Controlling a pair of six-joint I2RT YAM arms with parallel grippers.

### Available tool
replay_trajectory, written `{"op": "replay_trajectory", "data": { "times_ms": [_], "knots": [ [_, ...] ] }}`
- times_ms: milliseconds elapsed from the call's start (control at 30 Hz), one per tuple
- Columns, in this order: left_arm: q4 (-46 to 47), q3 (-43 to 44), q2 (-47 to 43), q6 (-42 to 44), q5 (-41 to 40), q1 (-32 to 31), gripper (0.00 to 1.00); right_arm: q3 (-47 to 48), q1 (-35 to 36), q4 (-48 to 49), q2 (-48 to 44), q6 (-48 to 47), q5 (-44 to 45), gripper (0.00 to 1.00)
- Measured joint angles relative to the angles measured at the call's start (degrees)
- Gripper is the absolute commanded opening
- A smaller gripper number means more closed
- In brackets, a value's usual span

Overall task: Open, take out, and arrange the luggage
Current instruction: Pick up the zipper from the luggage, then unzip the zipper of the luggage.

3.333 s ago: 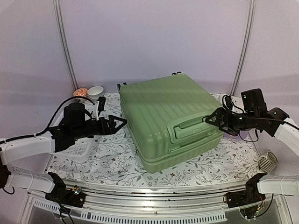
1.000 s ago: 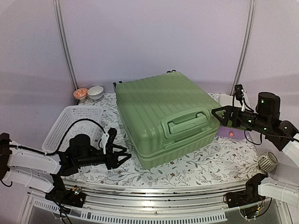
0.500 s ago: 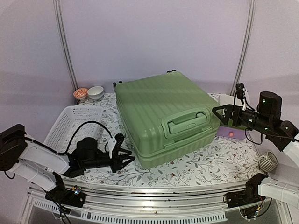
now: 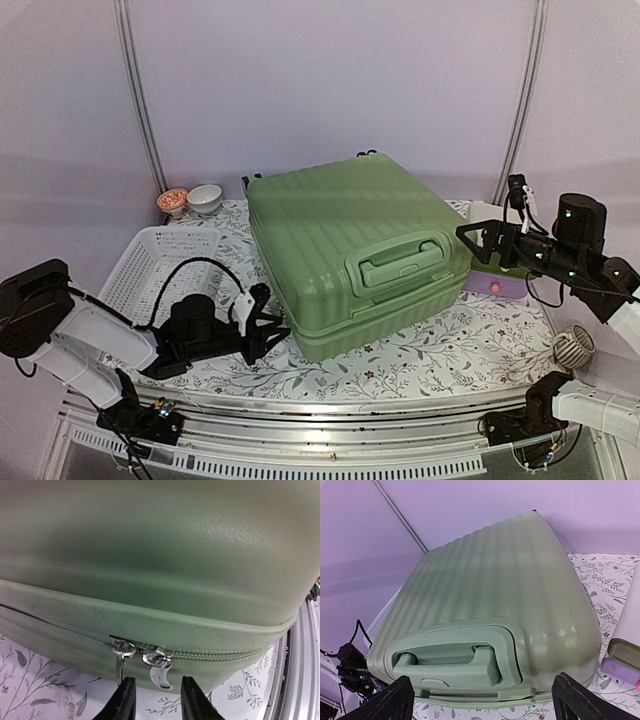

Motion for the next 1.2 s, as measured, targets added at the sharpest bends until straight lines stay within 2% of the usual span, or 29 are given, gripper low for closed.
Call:
{"op": "replay_trajectory", "data": {
  "times_ms": [333,533,633,1033,1200],
  "knots": [
    [0.9,1.7,2.6,2.1,-1.2,0.0,0.3,0.1,0.0,0.1,0.1,-0.1,-1.0,0.98],
    [0.7,2.6,4.3,3.5,-1.6,0.0,0.14,0.1,0.0,0.1,0.1,-0.1,-1.0,0.98],
    [0.7,2.9,4.7,3.9,-1.9,0.0,0.0,0.1,0.0,0.1,0.1,-0.5,-1.3,0.98],
    [-3.3,3.2,1.7,5.0,-1.3,0.2,0.0,0.0,0.5,0.9,0.2,-5.4,-9.6,0.96],
    [-6.6,2.9,-1.4,4.3,0.5,-0.1,0.0,-0.2,5.5,2.2,2.4,-8.1,-12.5,0.96]
  ]
}}
